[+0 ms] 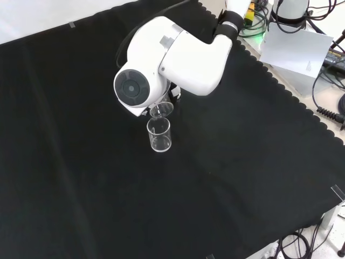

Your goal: Pour the water from the handheld beaker into the one on the table.

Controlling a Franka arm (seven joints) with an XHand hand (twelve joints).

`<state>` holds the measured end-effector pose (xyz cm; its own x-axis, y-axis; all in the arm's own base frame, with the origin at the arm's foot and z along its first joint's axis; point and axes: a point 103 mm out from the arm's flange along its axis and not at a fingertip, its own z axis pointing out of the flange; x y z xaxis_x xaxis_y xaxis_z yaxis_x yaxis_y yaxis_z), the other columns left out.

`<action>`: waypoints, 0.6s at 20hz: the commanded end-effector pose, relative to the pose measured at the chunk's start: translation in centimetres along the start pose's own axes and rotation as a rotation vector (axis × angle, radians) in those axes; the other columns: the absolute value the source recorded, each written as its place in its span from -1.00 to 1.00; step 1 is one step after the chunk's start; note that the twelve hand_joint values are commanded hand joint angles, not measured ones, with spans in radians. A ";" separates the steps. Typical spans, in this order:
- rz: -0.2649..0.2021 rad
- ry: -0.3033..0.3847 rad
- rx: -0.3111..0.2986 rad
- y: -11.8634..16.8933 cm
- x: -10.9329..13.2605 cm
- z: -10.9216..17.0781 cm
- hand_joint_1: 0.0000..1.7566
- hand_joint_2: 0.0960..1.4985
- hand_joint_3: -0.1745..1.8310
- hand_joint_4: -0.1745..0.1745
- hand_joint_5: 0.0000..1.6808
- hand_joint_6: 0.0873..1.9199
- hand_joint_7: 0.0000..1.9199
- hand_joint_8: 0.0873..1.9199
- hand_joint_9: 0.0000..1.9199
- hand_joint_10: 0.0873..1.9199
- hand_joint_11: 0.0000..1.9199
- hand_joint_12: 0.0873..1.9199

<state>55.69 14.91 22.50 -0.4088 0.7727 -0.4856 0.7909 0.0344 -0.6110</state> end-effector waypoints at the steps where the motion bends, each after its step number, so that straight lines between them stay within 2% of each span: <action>1: -0.007 0.025 -0.016 -0.1 -0.4 0.3 0.30 -0.23 -0.06 0.25 0.41 -0.13 0.47 -0.19 0.33 -0.32 0.20 -0.15; 6: -0.021 0.049 -0.046 -0.1 -0.7 0.6 0.30 -0.23 -0.06 0.25 0.41 -0.13 0.47 -0.19 0.33 -0.32 0.20 -0.15; 12: -0.033 0.118 -0.060 0.0 -1.2 1.3 0.30 -0.23 -0.06 0.25 0.41 -0.13 0.47 -0.19 0.33 -0.31 0.20 -0.15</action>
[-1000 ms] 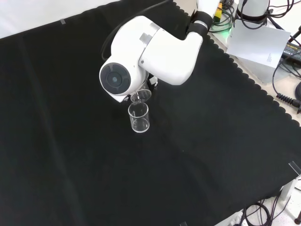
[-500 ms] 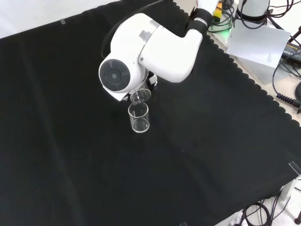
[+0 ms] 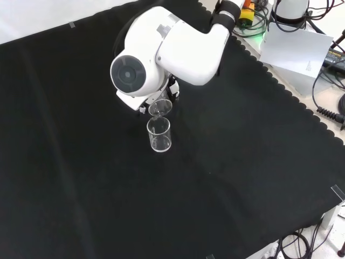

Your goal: Pour the water from the handheld beaker into the one on the table.

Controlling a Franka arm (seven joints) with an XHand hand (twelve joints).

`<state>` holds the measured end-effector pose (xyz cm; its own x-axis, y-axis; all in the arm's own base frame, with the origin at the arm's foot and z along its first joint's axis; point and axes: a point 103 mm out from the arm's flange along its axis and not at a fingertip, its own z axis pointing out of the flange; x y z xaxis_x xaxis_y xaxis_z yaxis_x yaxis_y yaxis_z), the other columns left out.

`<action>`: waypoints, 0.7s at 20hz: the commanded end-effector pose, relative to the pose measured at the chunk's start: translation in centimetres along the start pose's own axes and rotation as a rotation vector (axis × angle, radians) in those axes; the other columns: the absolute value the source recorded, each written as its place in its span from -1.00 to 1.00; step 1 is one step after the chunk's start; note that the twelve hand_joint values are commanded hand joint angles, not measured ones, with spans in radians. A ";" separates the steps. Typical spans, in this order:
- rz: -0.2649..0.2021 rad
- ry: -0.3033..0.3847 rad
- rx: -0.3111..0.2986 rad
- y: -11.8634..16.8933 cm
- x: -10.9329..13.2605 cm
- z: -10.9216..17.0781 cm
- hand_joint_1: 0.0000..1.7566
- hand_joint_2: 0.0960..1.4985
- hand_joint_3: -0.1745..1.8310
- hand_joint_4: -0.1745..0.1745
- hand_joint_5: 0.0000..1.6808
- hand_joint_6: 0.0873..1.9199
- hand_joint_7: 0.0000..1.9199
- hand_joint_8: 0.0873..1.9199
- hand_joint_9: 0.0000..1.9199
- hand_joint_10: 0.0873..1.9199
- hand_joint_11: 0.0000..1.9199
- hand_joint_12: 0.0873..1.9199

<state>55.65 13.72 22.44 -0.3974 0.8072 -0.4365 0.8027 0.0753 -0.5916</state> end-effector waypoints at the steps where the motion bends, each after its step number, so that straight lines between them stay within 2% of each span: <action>1: -0.017 0.077 -0.020 0.0 -0.4 0.5 0.30 -0.23 -0.06 0.25 0.41 -0.13 0.47 -0.19 0.33 -0.31 0.20 -0.15; 14: -0.031 0.161 -0.068 0.4 -0.5 1.3 0.30 -0.23 -0.05 0.25 0.41 -0.12 0.47 -0.18 0.33 -0.31 0.20 -0.15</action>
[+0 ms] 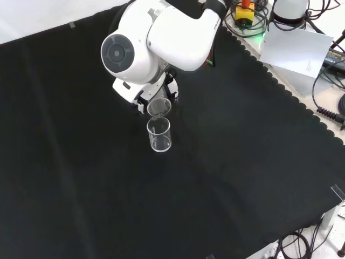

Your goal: Pour the water from the handheld beaker into the one on the table.

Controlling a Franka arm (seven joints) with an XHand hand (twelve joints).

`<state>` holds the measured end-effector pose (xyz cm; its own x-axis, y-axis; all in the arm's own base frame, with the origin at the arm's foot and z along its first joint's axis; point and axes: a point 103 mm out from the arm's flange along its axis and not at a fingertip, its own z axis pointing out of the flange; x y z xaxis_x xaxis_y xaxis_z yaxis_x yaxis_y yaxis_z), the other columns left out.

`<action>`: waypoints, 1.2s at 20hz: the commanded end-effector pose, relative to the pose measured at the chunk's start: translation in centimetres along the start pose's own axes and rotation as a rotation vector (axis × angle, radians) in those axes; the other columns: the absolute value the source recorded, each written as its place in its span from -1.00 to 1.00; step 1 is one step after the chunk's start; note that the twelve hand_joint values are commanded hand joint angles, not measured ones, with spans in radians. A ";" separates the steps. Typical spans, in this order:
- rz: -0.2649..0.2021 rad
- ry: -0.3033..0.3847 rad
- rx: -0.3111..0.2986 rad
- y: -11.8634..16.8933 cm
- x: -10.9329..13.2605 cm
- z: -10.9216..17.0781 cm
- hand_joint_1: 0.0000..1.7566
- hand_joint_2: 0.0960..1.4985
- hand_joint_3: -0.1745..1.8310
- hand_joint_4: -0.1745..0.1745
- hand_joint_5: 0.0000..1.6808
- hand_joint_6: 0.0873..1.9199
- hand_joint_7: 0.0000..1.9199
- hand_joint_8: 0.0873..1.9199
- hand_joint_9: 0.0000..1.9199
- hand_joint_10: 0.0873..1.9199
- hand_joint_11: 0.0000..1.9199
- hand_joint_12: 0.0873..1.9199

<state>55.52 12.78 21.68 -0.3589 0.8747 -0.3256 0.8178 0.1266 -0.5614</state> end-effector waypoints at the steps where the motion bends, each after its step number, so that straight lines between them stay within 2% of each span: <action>1: -0.006 0.031 -0.013 0.1 -0.1 0.2 0.30 -0.23 -0.05 0.25 0.41 -0.12 0.47 -0.18 0.33 -0.31 0.20 -0.15; 11: -0.015 0.083 -0.062 0.2 -0.5 0.4 0.30 -0.23 -0.05 0.26 0.40 -0.12 0.47 -0.18 0.33 -0.31 0.20 -0.14; 24: -0.070 0.244 -0.185 0.8 -2.8 1.4 0.30 -0.23 -0.05 0.26 0.40 -0.12 0.47 -0.18 0.33 -0.31 0.20 -0.14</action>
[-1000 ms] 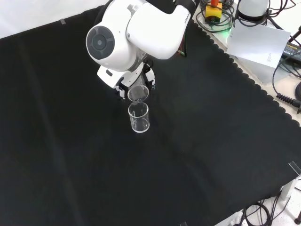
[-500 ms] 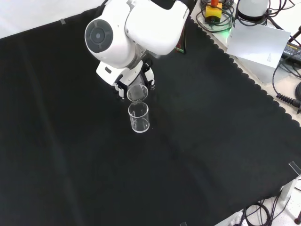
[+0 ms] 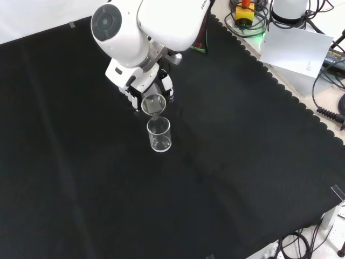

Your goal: Pour the water from the handheld beaker into the one on the table.

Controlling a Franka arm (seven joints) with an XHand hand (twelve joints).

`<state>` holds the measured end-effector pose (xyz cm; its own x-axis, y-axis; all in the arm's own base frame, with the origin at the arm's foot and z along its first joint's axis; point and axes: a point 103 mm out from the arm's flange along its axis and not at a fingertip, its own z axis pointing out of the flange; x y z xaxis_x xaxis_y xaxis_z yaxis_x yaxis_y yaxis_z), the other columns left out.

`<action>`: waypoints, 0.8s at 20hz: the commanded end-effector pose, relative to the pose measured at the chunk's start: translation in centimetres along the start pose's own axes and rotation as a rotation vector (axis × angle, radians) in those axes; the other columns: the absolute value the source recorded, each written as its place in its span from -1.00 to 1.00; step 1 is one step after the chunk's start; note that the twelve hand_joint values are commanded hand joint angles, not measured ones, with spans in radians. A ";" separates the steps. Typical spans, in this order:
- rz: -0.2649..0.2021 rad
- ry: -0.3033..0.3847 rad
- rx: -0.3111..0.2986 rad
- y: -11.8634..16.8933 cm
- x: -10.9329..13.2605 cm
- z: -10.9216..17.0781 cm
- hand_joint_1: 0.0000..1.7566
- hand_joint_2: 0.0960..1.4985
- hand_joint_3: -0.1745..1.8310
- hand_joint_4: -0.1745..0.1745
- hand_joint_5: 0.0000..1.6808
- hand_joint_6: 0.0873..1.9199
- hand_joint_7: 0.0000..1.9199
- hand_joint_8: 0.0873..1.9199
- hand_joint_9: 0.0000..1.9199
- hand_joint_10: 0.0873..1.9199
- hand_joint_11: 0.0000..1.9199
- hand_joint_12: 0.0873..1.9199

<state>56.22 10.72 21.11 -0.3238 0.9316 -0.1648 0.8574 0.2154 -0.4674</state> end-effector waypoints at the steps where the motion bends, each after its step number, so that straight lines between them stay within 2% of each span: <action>1: -0.031 0.097 -0.070 0.1 -1.4 0.3 0.30 -0.23 -0.05 0.26 0.40 -0.12 0.47 -0.18 0.33 -0.31 0.20 -0.14; 5: -0.042 0.185 -0.108 0.2 -2.9 1.0 0.30 -0.23 -0.05 0.26 0.40 -0.12 0.47 -0.18 0.33 -0.31 0.20 -0.14; 9: -0.093 0.270 -0.165 0.3 -4.2 1.8 0.30 -0.23 -0.05 0.26 0.40 -0.12 0.47 -0.18 0.33 -0.31 0.19 -0.14; 16: -0.159 0.373 -0.252 0.4 -6.1 3.5 0.30 -0.23 -0.06 0.31 0.40 -0.12 0.46 -0.18 0.32 -0.30 0.16 -0.12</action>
<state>57.05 5.89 19.59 -0.3238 0.9358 0.1396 0.8815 0.3520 -0.3148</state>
